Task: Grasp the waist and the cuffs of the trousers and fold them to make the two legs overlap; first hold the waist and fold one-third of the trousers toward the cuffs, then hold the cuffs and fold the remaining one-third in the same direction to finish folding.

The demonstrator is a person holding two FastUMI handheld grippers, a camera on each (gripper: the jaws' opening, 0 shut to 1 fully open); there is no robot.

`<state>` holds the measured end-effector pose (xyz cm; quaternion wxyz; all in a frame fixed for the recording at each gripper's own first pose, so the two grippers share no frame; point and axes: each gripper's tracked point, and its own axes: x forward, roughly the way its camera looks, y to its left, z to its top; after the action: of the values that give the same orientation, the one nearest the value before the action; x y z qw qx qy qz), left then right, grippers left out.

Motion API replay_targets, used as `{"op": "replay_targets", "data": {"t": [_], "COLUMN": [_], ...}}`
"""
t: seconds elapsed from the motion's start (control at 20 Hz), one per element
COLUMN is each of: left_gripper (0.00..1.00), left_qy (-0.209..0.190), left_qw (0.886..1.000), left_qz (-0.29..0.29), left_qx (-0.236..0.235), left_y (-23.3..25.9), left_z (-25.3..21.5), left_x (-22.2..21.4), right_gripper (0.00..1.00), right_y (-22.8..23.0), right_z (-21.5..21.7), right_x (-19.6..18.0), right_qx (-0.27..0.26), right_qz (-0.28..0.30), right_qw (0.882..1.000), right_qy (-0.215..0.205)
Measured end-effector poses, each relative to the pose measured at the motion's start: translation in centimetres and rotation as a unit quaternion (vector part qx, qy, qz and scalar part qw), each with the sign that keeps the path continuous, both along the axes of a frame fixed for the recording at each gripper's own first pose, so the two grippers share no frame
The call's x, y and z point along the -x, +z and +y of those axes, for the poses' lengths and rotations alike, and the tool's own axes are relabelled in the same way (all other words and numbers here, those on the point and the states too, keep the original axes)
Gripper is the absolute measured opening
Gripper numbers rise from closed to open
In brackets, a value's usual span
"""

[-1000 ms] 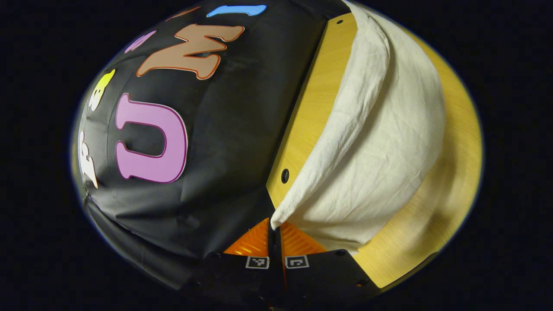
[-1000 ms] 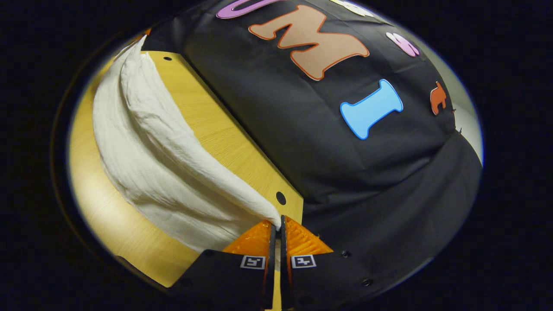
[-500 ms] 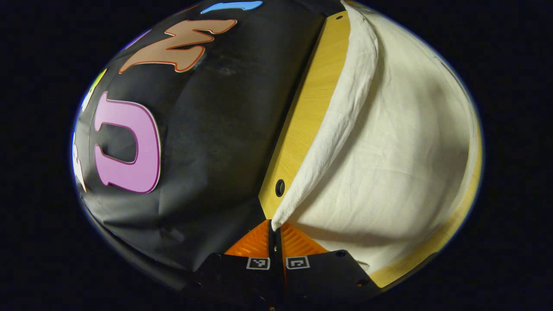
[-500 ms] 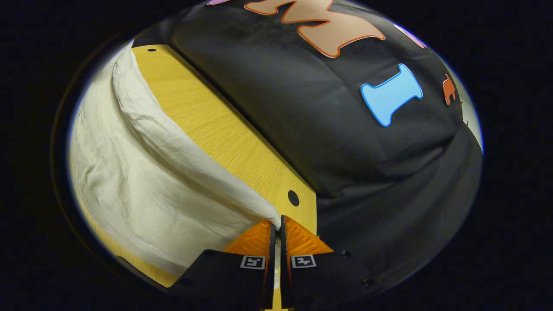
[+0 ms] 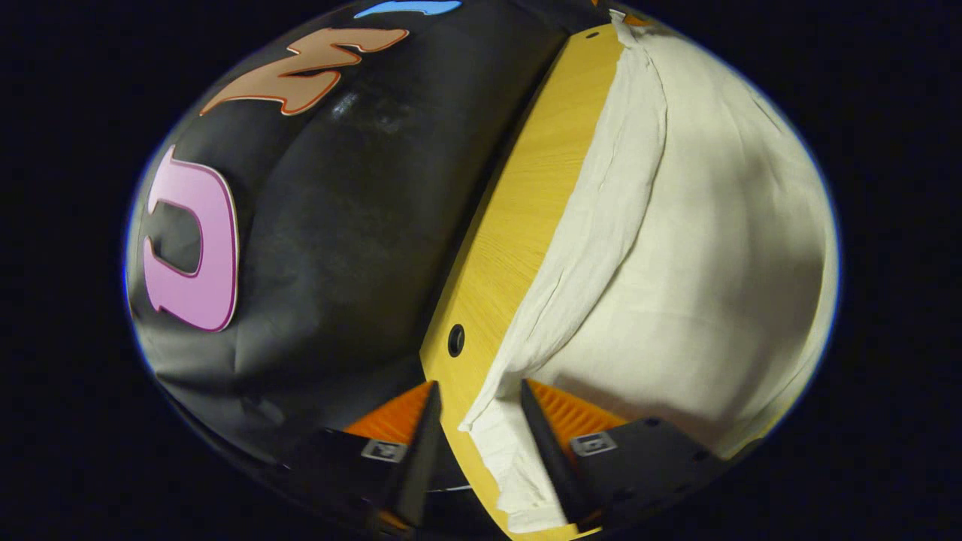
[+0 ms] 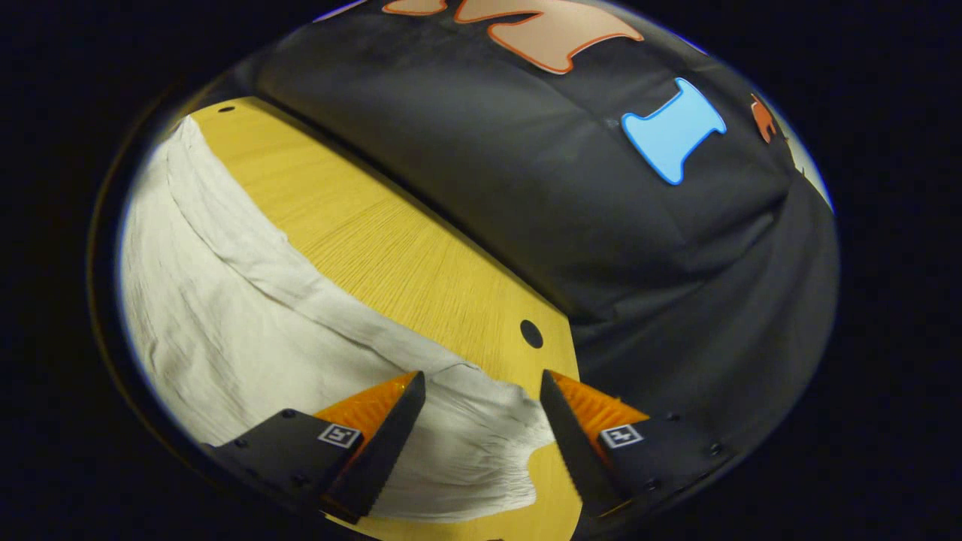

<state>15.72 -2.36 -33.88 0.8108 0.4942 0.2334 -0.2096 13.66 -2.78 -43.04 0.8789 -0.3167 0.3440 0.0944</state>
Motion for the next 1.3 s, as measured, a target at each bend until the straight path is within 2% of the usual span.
{"op": "replay_targets", "data": {"t": [0.05, 0.15, 0.2, 0.35, 0.45, 0.55, 0.75, 0.9, 1.1, 1.15, 1.25, 1.3], "left_gripper": [0.97, 0.95, 0.94, 0.94, 0.94, 0.95, 0.95, 0.96, 0.96, 0.95, 0.95, 0.95], "left_qy": [0.012, 0.038, 0.049, 0.086, 0.113, 0.139, 0.178, 0.194, 0.189, 0.188, 0.191, 0.195], "left_qw": [1.000, 0.998, 0.996, 0.988, 0.979, 0.969, 0.945, 0.930, 0.935, 0.935, 0.933, 0.931], "left_qz": [-0.009, -0.025, -0.032, -0.041, -0.040, -0.039, -0.039, -0.042, -0.051, -0.052, -0.052, -0.048], "left_qx": [0.013, 0.049, 0.067, 0.125, 0.162, 0.202, 0.270, 0.309, 0.297, 0.296, 0.302, 0.306], "left_y": [1.0, 2.8, 3.8, 6.4, 7.4, 8.5, 10.7, 12.5, 13.0, 13.2, 13.7, 13.8], "left_z": [-0.1, -0.1, -0.3, -0.6, -0.7, -1.0, -1.4, -1.2, -1.3, -1.3, -1.3, -1.5], "left_x": [0.7, 1.9, 2.4, 4.8, 6.2, 7.3, 9.2, 9.0, 9.6, 10.0, 11.3, 11.7], "right_gripper": [0.98, 1.00, 0.98, 1.00, 0.98, 1.00, 0.98, 0.99, 0.97, 0.93, 0.93, 0.93], "right_y": [0.8, 1.8, 1.9, 2.2, 1.7, 0.8, -0.7, -3.1, -4.6, -4.9, -5.5, -5.4], "right_z": [-0.3, -1.0, -1.2, -2.9, -3.7, -4.6, -7.7, -9.0, -9.3, -9.3, -8.9, -9.2], "right_x": [0.3, 1.4, 2.1, 3.9, 5.3, 6.0, 8.5, 10.0, 11.1, 10.9, 11.1, 10.1], "right_qx": [-0.014, -0.047, -0.066, -0.112, -0.143, -0.173, -0.235, -0.260, -0.304, -0.312, -0.336, -0.344], "right_qz": [-0.004, -0.006, -0.004, 0.010, 0.024, 0.033, 0.055, 0.076, 0.097, 0.101, 0.118, 0.104], "right_qw": [1.000, 0.998, 0.996, 0.989, 0.982, 0.970, 0.933, 0.906, 0.873, 0.865, 0.842, 0.837], "right_qy": [-0.012, -0.038, -0.052, -0.094, -0.124, -0.167, -0.268, -0.325, -0.369, -0.380, -0.405, -0.413]}}
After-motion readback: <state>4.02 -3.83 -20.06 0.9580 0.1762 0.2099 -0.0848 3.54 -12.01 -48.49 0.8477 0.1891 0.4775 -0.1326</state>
